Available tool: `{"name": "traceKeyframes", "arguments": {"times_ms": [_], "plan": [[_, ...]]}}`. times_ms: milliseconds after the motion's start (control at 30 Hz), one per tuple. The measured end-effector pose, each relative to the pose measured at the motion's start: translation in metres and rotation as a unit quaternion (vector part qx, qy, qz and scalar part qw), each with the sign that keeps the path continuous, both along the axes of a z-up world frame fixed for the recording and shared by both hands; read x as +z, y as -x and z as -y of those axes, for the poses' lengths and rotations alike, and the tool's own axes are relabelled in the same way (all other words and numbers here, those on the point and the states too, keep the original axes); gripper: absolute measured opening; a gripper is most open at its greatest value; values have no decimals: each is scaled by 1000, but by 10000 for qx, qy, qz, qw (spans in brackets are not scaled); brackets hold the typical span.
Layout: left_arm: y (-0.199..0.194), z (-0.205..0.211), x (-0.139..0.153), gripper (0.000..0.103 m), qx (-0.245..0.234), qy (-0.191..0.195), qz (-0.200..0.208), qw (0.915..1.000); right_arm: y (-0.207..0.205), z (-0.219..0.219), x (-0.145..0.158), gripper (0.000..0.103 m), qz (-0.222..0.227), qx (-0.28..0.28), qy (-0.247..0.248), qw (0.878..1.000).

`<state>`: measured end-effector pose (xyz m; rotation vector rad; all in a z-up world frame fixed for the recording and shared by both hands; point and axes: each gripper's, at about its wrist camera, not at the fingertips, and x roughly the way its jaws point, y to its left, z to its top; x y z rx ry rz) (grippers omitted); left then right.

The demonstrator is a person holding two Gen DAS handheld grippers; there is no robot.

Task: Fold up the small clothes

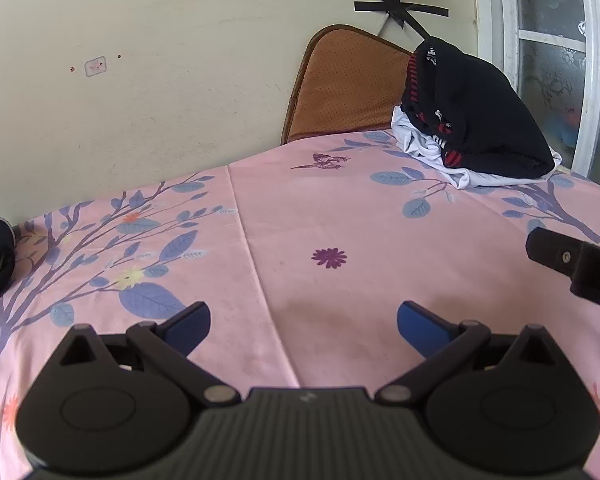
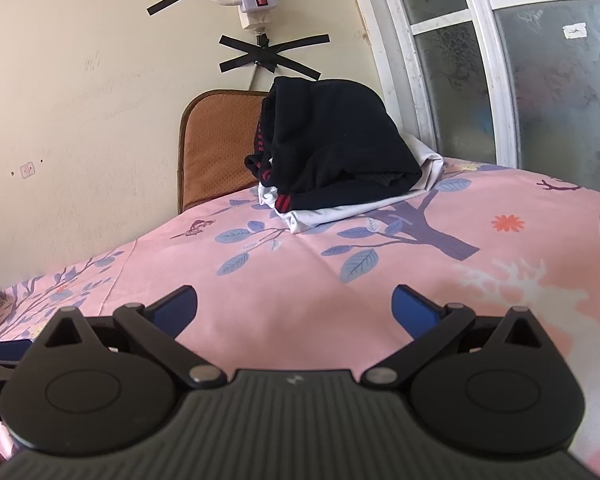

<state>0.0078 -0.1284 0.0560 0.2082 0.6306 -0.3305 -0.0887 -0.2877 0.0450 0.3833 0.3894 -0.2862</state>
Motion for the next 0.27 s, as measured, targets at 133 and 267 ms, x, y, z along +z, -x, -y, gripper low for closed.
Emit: {"name": "traceKeyframes", "arguments": {"times_ms": [133, 267], "plan": [[3, -1, 2, 103, -153, 91, 39, 9998, -2, 0, 0, 103, -26, 26, -12, 10000], [4, -3, 4, 103, -267, 289, -6, 9992, -2, 0, 0, 103, -58, 22, -2, 10000]]}}
